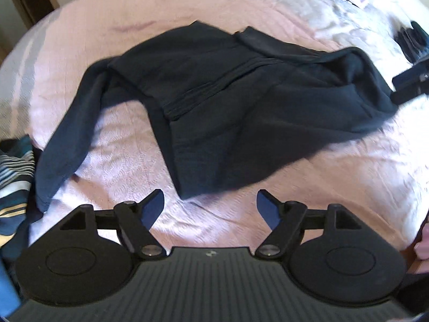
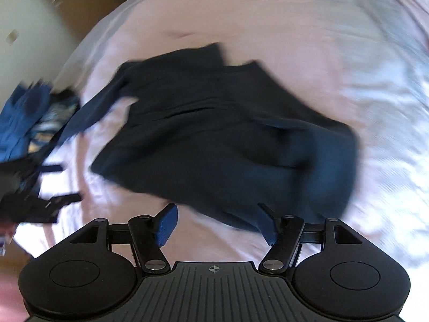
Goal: Fold clothes
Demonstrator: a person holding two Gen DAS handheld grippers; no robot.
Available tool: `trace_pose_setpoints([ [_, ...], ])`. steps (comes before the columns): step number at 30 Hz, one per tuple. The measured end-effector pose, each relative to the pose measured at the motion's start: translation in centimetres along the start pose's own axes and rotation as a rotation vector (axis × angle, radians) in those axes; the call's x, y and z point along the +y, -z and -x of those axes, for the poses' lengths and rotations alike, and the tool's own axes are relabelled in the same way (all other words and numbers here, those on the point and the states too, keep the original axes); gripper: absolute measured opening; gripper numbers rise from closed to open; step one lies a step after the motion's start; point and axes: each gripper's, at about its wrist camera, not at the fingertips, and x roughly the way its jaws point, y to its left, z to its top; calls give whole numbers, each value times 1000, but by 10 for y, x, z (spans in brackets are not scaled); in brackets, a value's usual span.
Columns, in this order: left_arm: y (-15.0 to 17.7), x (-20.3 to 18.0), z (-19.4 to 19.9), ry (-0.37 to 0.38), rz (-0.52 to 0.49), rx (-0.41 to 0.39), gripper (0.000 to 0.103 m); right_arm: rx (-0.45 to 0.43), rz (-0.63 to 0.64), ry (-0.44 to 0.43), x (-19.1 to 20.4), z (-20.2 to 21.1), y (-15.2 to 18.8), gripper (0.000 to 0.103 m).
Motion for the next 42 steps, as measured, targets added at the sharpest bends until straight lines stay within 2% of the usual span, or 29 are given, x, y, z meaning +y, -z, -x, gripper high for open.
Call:
trace_pose_setpoints([
  [4, -11, 36, -16, -4, -43, -22, 73, 60, 60, -37, 40, -45, -16, 74],
  [6, -17, 57, -20, -22, -90, -39, 73, 80, 38, -79, 57, -68, -20, 76],
  [8, -27, 78, -26, -70, -197, -65, 73, 96, -47, -149, 73, -92, -18, 77],
  [10, -37, 93, -35, -117, -348, -93, 75, 121, -128, -210, 88, -113, -13, 78],
  [11, -43, 101, -41, -122, -397, -107, 75, 123, -94, -200, 102, -120, -12, 78],
  [14, -62, 117, -66, -163, -588, -158, 76, 112, 131, -130, 153, -143, -8, 79],
  [18, -71, 118, -111, -247, -960, -225, 76, 78, 402, 28, 200, -175, 1, 79],
  [19, -72, 118, -125, -259, -1043, -229, 76, 84, 432, 62, 203, -184, 3, 79],
  [22, -77, 117, -154, -273, -1190, -262, 77, 78, 429, 94, 195, -195, 5, 79],
  [23, -78, 116, -160, -277, -1230, -277, 77, 57, 416, 98, 190, -193, 5, 71],
  [24, -79, 115, -167, -285, -1271, -293, 77, 38, 402, 102, 185, -189, 5, 57],
  [25, -79, 114, -173, -302, -1317, -313, 78, 24, 385, 99, 180, -184, 4, 25],
  [26, -80, 113, -178, -308, -1349, -314, 80, 8, 362, 94, 173, -177, 3, 11],
  [27, -81, 113, -183, -304, -1379, -309, 79, -10, 324, 80, 164, -167, 2, 11],
  [28, -82, 113, -185, -293, -1402, -301, 79, -28, 277, 59, 155, -156, 1, 9],
  [29, -83, 113, -185, -279, -1411, -292, 71, -45, 232, 40, 146, -144, 0, 8],
  [30, -84, 114, -183, -254, -1410, -279, 56, -62, 190, 26, 137, -131, -2, 8],
  [31, -87, 114, -179, -234, -1393, -272, 50, -78, 144, 10, 128, -118, -3, 7],
  [32, -89, 114, -173, -217, -1374, -268, 36, -95, 91, -8, 117, -103, -4, 7],
  [34, -95, 112, -154, -201, -1326, -293, 21, -123, -1, -41, 98, -77, -7, 6],
  [37, -106, 110, -121, -170, -1248, -328, 16, -170, -119, -88, 76, -43, -7, 6],
  [42, -142, 92, -56, -116, -1144, -392, 13, -272, -223, -160, 52, 14, -11, 5],
])
